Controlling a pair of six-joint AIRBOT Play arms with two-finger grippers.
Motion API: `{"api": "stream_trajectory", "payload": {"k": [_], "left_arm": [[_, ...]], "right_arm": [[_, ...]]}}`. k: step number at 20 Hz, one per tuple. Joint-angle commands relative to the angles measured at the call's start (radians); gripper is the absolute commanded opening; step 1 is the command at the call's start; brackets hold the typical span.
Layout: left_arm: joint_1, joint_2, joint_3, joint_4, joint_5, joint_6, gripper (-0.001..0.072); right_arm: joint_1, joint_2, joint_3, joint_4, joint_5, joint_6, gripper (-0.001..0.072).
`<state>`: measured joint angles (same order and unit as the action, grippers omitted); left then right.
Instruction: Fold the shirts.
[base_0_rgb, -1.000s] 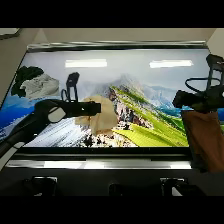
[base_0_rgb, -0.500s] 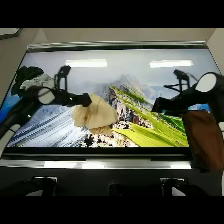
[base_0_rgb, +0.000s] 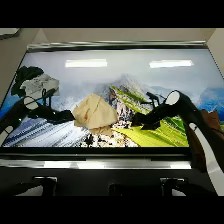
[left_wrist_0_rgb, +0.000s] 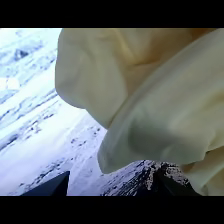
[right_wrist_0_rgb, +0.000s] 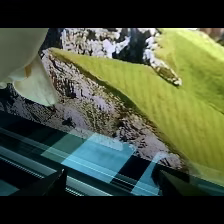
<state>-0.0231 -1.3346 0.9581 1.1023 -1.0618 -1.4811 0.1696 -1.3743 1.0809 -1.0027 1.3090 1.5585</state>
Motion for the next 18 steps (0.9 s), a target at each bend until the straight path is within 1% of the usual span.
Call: {"api": "stream_trajectory", "payload": {"k": [1, 2, 3, 4, 5, 6, 8, 9, 12, 14, 18], "left_arm": [[0.003, -0.062, -0.08, -0.151, 0.082, 0.083, 0.0585], [0.0, -0.082, -0.08, -0.188, 0.104, 0.111, 0.0582], [-0.003, -0.098, -0.08, -0.208, 0.136, 0.115, 0.0506], [-0.005, -0.11, -0.08, -0.211, 0.166, 0.115, 0.0468], [-0.005, -0.122, -0.079, -0.215, 0.181, 0.117, 0.0451], [-0.005, -0.131, -0.078, -0.218, 0.182, 0.119, 0.0389], [-0.005, -0.135, -0.078, -0.222, 0.18, 0.137, 0.0073], [-0.005, -0.132, -0.078, -0.224, 0.18, 0.156, 0.0032], [-0.003, -0.121, -0.078, -0.224, 0.18, 0.158, 0.0032], [-0.003, -0.109, -0.078, -0.224, 0.18, 0.159, 0.0032], [-0.003, -0.071, -0.078, -0.224, 0.164, 0.158, 0.0032]], "right_arm": [[0.07, -0.055, -0.02, 0.068, -0.057, -0.013, 0.0695], [0.082, -0.071, -0.02, 0.076, -0.062, -0.013, 0.0694], [0.098, -0.089, -0.02, 0.089, -0.075, -0.013, 0.0693], [0.116, -0.106, -0.02, 0.1, -0.089, -0.013, 0.0693], [0.138, -0.125, -0.02, 0.106, -0.101, -0.013, 0.0693], [0.162, -0.141, -0.02, 0.108, -0.112, -0.01, 0.0693], [0.209, -0.171, -0.02, 0.122, -0.15, -0.01, 0.0693], [0.23, -0.183, -0.02, 0.146, -0.182, -0.01, 0.0693], [0.272, -0.199, -0.02, 0.267, -0.304, -0.01, 0.0691], [0.309, -0.212, -0.02, 0.286, -0.401, -0.002, 0.069], [0.375, -0.253, -0.02, 0.321, -0.519, 0.073, 0.0671]]}}
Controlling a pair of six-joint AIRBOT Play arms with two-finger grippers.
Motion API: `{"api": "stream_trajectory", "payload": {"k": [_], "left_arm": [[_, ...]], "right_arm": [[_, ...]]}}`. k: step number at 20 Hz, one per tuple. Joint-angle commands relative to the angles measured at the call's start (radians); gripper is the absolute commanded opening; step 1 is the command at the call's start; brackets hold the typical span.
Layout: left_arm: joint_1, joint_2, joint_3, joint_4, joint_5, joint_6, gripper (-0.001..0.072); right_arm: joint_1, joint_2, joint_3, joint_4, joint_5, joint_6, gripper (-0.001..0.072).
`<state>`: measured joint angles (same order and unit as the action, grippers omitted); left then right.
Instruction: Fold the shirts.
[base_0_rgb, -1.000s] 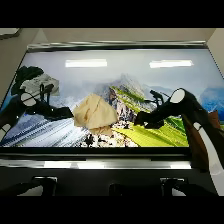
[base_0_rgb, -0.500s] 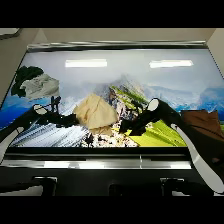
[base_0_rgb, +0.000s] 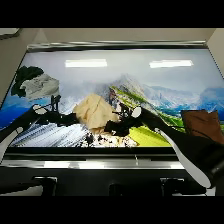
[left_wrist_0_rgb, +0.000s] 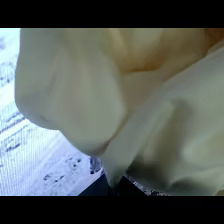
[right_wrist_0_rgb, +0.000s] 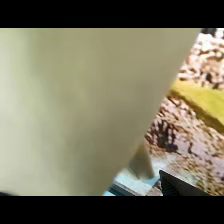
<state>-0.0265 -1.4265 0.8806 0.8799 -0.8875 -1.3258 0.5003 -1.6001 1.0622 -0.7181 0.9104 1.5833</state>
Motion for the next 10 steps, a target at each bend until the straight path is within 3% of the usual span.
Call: {"api": "stream_trajectory", "payload": {"k": [1, 4, 7, 10], "left_arm": [[0.0, 0.033, 0.0, -0.002, -0.013, 0.003, 0.0032], [0.0, 0.064, 0.0, -0.002, -0.013, 0.003, 0.0032], [0.002, 0.116, 0.001, 0.0, -0.011, 0.004, 0.0031], [0.032, 0.254, 0.077, 0.019, -0.009, 0.056, 0.003]], "right_arm": [[0.054, -0.032, -0.001, 0.043, -0.143, 0.073, 0.0633], [0.058, -0.034, -0.001, 0.046, -0.186, 0.163, 0.0037], [0.058, 0.0, -0.001, -0.021, -0.174, 0.159, 0.0036], [0.019, 0.15, 0.034, -0.365, -0.08, 0.165, 0.0036]]}}
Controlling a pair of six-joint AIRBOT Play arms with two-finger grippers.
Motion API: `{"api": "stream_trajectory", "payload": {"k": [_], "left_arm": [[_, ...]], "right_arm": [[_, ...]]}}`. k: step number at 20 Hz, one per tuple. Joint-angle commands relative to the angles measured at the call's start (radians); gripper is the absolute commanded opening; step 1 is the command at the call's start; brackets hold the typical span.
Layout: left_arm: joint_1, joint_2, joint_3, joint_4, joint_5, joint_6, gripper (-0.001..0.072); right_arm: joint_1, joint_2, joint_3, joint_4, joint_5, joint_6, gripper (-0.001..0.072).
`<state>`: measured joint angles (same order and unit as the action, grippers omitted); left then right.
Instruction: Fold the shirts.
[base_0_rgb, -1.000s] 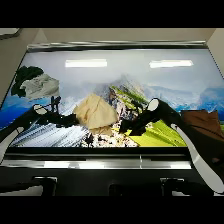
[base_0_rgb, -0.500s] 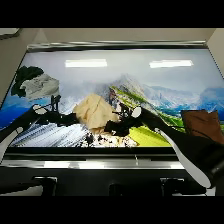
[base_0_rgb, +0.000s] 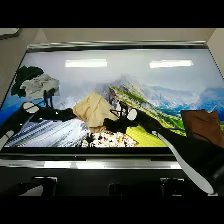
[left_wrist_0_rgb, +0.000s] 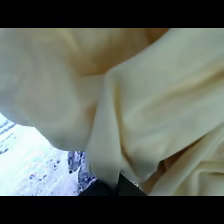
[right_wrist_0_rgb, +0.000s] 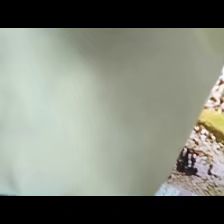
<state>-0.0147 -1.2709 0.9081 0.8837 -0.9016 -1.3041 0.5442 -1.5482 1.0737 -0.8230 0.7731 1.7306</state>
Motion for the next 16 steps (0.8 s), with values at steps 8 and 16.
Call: {"api": "stream_trajectory", "payload": {"k": [8, 16], "left_arm": [[0.197, 0.505, 0.616, 0.055, 0.233, -0.09, 0.0029], [0.188, 0.625, 0.797, -0.052, 0.38, -0.215, 0.0029]], "right_arm": [[-0.385, 0.743, 0.392, -0.796, 0.018, 0.09, 0.0037], [-0.411, 0.976, 0.438, -0.671, -0.206, 0.178, 0.0036]]}}
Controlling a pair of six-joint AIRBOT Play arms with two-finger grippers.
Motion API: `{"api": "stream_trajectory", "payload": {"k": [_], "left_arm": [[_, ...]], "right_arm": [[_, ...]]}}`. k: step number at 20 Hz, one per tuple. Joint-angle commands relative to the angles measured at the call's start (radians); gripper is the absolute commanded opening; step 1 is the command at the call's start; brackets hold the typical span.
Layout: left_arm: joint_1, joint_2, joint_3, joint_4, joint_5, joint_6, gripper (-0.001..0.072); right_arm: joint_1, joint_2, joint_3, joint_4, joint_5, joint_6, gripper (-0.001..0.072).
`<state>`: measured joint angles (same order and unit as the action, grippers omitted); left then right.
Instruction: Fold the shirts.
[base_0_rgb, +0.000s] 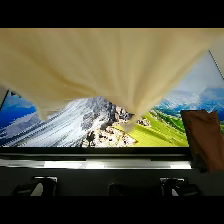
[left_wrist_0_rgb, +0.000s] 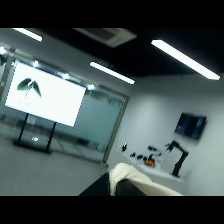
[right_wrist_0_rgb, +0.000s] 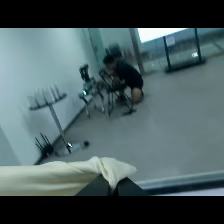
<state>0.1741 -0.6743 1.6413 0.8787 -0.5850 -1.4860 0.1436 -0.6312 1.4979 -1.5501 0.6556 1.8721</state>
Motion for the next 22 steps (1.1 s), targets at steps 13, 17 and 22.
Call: {"api": "stream_trajectory", "payload": {"k": [13, 17, 22], "left_arm": [[-0.031, -0.408, 0.092, -0.045, 0.15, 0.132, 0.003], [-0.143, -0.725, 0.092, -0.045, 0.148, 0.28, 0.0031], [-0.252, -0.979, 0.092, -0.045, 0.003, 0.29, 0.0031]], "right_arm": [[-0.01, -0.292, 0.014, 0.08, 0.084, 0.149, 0.0037], [-0.01, -0.58, 0.014, 0.075, 0.18, 0.243, 0.0038], [-0.01, -0.877, 0.014, 0.05, 0.424, 0.267, 0.0038]]}}
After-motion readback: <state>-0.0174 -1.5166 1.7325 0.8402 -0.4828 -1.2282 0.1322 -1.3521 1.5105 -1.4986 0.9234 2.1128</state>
